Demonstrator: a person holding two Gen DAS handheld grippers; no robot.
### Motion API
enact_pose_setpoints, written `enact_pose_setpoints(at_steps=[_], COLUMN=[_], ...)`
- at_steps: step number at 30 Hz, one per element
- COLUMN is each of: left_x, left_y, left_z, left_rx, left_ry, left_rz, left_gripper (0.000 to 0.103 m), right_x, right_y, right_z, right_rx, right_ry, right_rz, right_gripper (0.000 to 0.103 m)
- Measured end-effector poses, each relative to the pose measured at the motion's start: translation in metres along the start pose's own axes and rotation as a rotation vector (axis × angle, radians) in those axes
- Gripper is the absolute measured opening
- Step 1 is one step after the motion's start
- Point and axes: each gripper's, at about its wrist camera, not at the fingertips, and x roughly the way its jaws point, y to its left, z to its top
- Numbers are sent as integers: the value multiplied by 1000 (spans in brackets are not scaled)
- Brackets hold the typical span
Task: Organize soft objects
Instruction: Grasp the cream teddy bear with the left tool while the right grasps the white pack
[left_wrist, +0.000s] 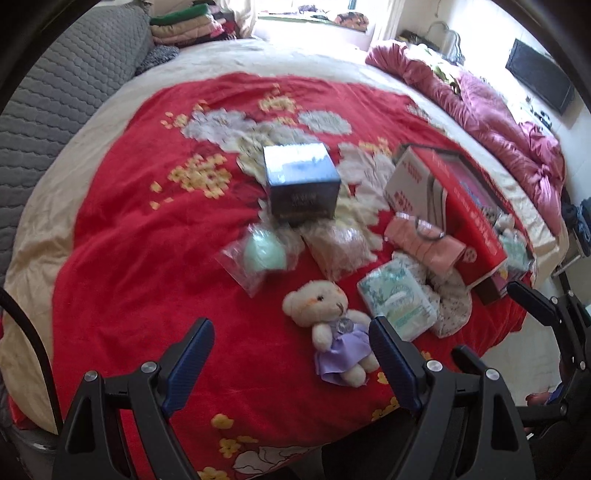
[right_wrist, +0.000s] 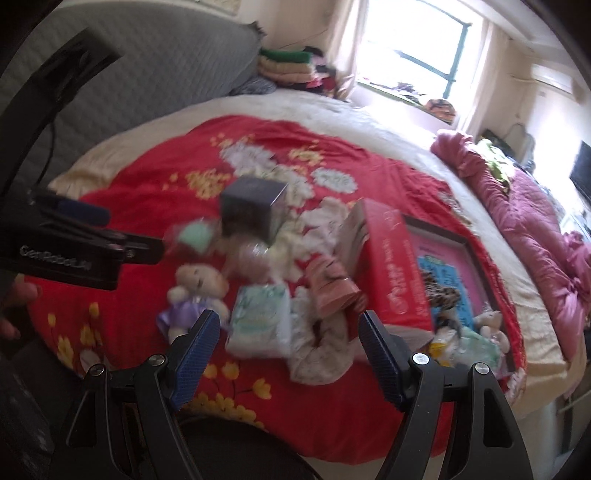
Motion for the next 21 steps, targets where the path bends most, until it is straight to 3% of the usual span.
enact_pose_setpoints(at_steps=[14, 17, 21], left_x=[69, 80, 91], left_y=[1, 0, 4], left_z=[1, 2, 5], left_rx=[-63, -61, -60], left_ry=[95, 111, 113], left_rz=[-68, -55, -37], left_gripper=[85, 85, 93], right_x=[51, 60, 68], right_y=[17, 18, 19], right_z=[-18, -18, -17], right_rx=[-100, -110, -122], right_ry=[109, 126, 139], right_rz=[16, 8, 1], right_gripper=[78, 78, 78])
